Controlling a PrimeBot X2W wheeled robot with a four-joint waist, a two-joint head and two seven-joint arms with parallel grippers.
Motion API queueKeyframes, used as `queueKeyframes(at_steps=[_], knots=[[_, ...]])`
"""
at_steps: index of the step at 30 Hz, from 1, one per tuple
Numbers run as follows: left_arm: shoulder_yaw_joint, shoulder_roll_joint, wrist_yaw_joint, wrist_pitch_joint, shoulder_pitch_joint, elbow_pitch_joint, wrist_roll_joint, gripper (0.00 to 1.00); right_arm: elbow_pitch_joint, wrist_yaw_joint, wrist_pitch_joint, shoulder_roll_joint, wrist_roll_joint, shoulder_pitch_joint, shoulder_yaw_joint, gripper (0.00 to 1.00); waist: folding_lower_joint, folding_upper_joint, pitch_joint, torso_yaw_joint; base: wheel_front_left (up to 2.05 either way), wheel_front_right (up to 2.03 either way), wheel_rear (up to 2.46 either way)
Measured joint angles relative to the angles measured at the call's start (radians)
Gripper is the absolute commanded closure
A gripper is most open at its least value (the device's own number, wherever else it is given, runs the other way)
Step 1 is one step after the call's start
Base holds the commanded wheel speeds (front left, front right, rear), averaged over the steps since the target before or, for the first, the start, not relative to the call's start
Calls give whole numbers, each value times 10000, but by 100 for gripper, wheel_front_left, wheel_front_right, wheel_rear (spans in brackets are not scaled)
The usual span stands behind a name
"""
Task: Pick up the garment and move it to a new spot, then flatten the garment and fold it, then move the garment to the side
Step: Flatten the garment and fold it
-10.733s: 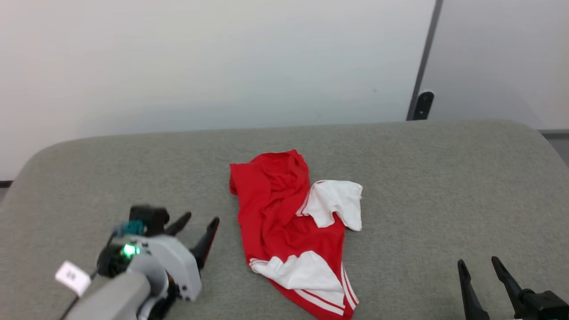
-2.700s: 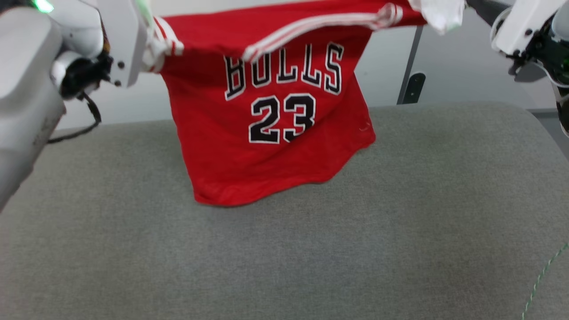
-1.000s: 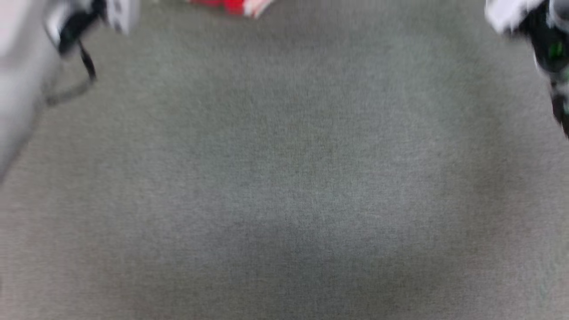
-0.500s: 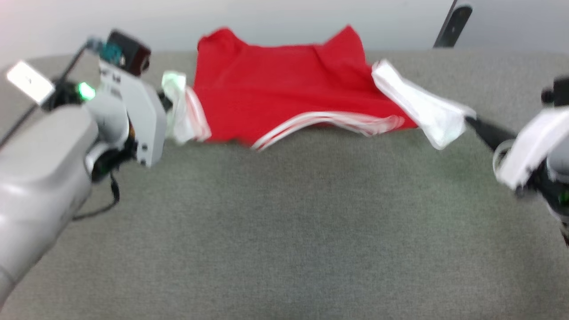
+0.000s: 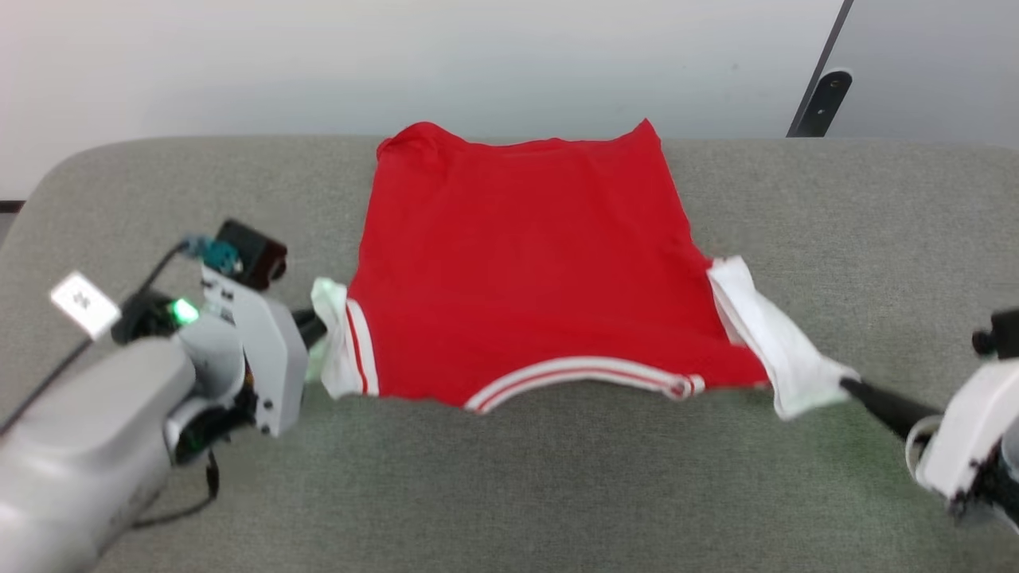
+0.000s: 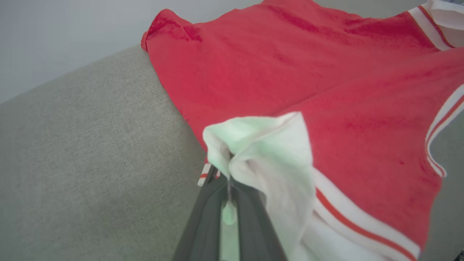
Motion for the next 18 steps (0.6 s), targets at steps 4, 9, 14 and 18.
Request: queueKeyframes(at_steps=[4,9,14,18], knots=[[2,217,213,-167,641,-497,-188,100,-464,0,485,100,-180,1009,-683,100,0,0,24,28,0,0,0],[0,546,568,-230,1381,-1216,-458,100,-903,2,959,437,-508,2054,-1733,100,0,1,64,29,0,0,0],[0,951,932,-255,1998,-1944,-596,100,-1480,2,1824,846,-972,3005,-2677,100,0,0,166,50,0,0,0],[-2,1260,1221,-196,2383,-2460,-752,100,-2096,2,2583,1342,-1300,3697,-3465,100,0,0,261,89,0,0,0]])
